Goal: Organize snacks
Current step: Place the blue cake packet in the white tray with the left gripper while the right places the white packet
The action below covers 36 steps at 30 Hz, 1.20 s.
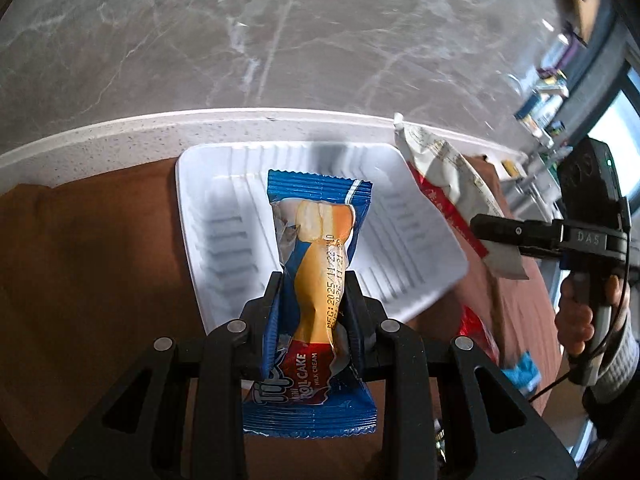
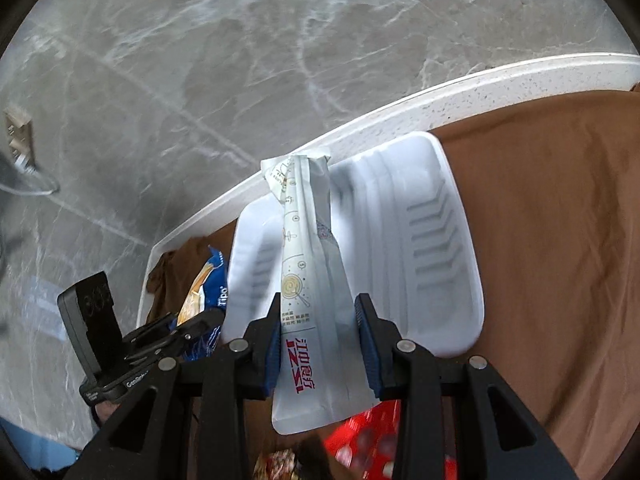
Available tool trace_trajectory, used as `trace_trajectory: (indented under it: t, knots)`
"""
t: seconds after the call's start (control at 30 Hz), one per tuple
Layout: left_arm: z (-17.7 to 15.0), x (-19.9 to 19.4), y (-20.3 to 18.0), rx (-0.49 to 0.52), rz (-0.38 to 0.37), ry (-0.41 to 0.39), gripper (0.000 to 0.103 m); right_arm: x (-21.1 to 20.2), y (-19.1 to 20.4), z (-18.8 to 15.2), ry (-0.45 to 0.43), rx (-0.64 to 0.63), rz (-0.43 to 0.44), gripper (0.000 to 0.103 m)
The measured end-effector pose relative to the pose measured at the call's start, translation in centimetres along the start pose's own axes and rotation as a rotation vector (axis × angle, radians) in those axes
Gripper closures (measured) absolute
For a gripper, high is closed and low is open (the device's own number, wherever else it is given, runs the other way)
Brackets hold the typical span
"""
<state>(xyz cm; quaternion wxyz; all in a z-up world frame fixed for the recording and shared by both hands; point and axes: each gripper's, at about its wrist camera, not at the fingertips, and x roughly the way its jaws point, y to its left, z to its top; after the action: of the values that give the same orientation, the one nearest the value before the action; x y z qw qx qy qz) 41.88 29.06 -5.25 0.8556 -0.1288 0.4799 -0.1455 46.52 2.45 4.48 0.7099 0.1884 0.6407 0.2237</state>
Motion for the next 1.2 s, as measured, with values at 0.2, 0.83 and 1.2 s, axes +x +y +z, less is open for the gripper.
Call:
trace_trajectory:
  t: [0.2,0.83,1.2]
  knots:
    - [1.1,2.1,1.1,-0.023,0.028,0.001,0.077,2.5,-1.2,1.6,0.009,0.035,-0.035,0.067]
    - [1.5,5.8,1.0,-0.007,0.162,0.001,0.076,3.7,-1.0,1.7,-0.056,-0.078,-0.257,0.051]
    - [0.6,0.4,-1.9,0.045,0.123,-0.056,0.076,-1.9,1.7,-0.8,-0.109,-0.103,-0.206,0.050]
